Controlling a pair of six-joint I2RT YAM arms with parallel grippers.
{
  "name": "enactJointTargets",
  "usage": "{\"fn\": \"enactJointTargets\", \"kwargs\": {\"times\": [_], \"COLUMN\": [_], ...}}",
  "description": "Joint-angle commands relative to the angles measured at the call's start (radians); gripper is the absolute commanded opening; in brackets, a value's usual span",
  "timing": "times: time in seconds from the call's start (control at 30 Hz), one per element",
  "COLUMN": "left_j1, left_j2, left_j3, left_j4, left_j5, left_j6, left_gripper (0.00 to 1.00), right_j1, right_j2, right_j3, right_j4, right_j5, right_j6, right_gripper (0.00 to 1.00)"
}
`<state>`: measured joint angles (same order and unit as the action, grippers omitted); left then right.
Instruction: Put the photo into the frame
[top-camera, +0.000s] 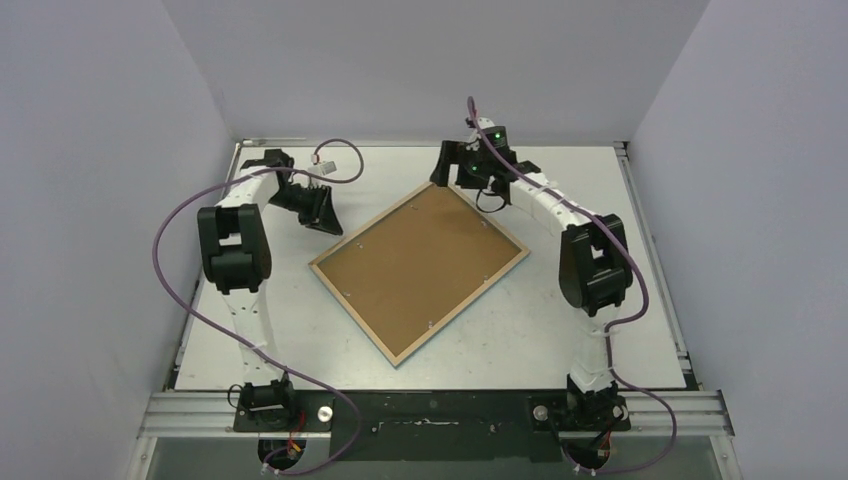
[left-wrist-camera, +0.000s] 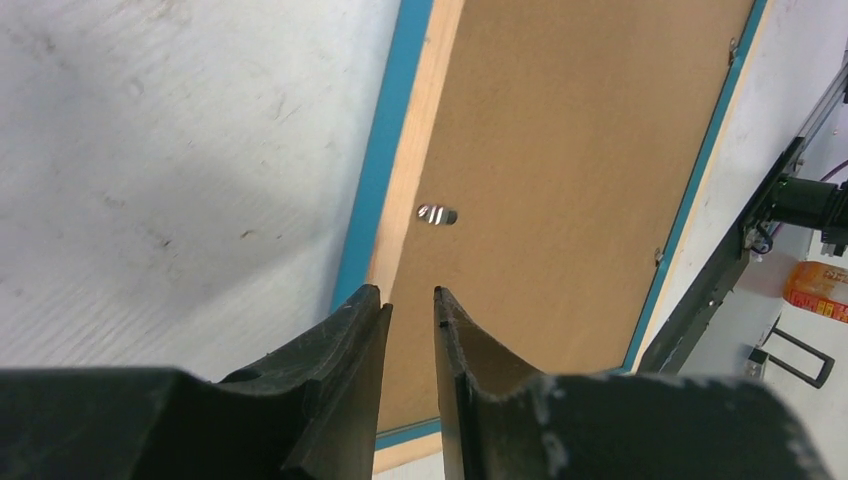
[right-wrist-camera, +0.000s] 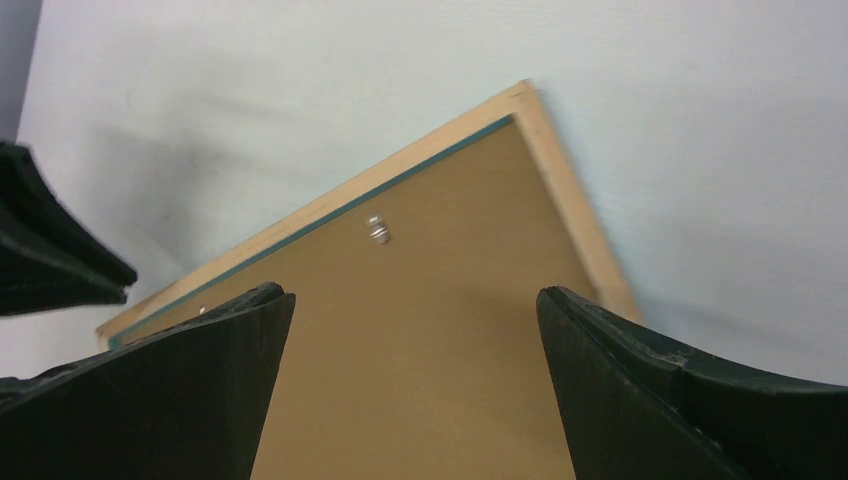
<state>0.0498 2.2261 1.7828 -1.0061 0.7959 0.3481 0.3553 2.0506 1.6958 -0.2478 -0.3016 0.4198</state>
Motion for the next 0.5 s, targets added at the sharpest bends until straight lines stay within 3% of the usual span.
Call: {"fn": "enactJointTargets", "kwargs": {"times": [0.0, 0.2, 0.47], "left_j1": [0.03, 0.045, 0.064], "left_j2": [-0.045, -0.041, -0.051], "left_j3": [-0.024, -0.077, -0.127], "left_j4": [-0.02, -0.015, 0.002], "left_j5": [-0.007, -0.023, -0.022], "left_j6": [0.075, 0.094, 0.103], "left_gripper": [0.22, 0.2, 0.18], "right_j1": [0.161, 0.295, 0.359], "right_j2": [-0.037, 0.015, 0.111], "right_j3": [-0.052, -0.08, -0.057], "right_j4": [0.14, 0.28, 0.347], "right_j5": [-0.129, -0.167, -0.175], "right_j6": [-0.005, 0.058, 0.097], "right_gripper": [0.98, 0.95, 0.94]}}
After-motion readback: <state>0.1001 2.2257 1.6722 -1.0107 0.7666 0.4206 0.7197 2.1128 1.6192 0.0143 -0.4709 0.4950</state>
